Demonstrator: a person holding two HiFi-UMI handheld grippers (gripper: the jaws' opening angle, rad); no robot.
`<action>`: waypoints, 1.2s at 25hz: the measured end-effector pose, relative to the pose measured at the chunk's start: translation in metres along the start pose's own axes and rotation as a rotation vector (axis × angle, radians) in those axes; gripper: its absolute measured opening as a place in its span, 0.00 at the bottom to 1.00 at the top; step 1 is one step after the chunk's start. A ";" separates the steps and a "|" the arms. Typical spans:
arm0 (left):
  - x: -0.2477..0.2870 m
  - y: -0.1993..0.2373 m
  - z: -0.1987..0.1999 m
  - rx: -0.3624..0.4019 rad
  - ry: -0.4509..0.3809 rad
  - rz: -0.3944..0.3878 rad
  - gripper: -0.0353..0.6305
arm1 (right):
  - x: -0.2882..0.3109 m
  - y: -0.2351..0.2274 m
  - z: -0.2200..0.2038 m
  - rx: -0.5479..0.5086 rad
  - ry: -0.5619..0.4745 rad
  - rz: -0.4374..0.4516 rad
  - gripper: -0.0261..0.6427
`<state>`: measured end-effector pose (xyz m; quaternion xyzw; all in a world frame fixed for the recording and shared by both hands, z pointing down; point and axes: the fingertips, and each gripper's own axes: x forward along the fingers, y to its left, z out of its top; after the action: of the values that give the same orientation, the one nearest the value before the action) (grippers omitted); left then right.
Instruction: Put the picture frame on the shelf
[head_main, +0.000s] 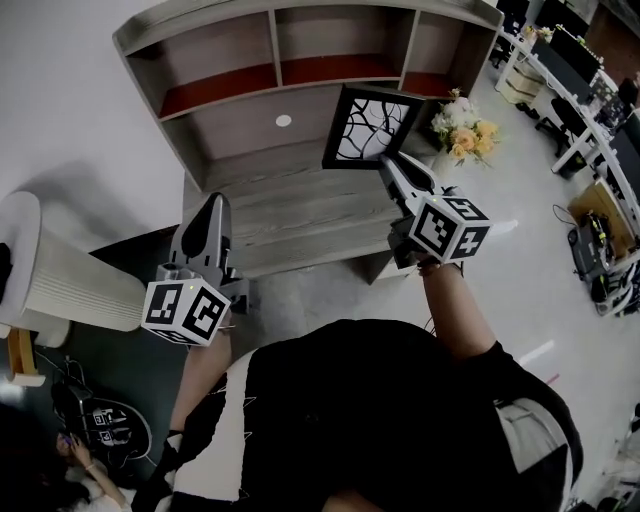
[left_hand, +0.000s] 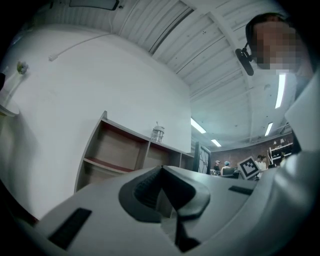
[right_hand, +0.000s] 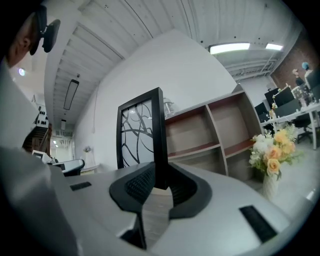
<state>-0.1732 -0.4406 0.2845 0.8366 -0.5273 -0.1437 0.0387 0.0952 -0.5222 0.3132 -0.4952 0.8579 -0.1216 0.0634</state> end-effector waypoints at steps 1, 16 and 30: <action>0.008 0.007 0.001 0.000 -0.002 0.011 0.07 | 0.013 -0.008 0.006 0.000 0.005 0.007 0.17; 0.047 0.015 -0.027 0.035 0.001 0.062 0.07 | 0.122 -0.088 -0.004 -0.085 0.278 0.102 0.16; 0.062 0.046 -0.023 0.017 0.022 0.093 0.07 | 0.211 -0.121 -0.002 0.083 0.480 -0.003 0.16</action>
<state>-0.1818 -0.5186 0.3035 0.8131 -0.5662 -0.1283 0.0440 0.0892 -0.7625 0.3505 -0.4502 0.8419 -0.2712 -0.1222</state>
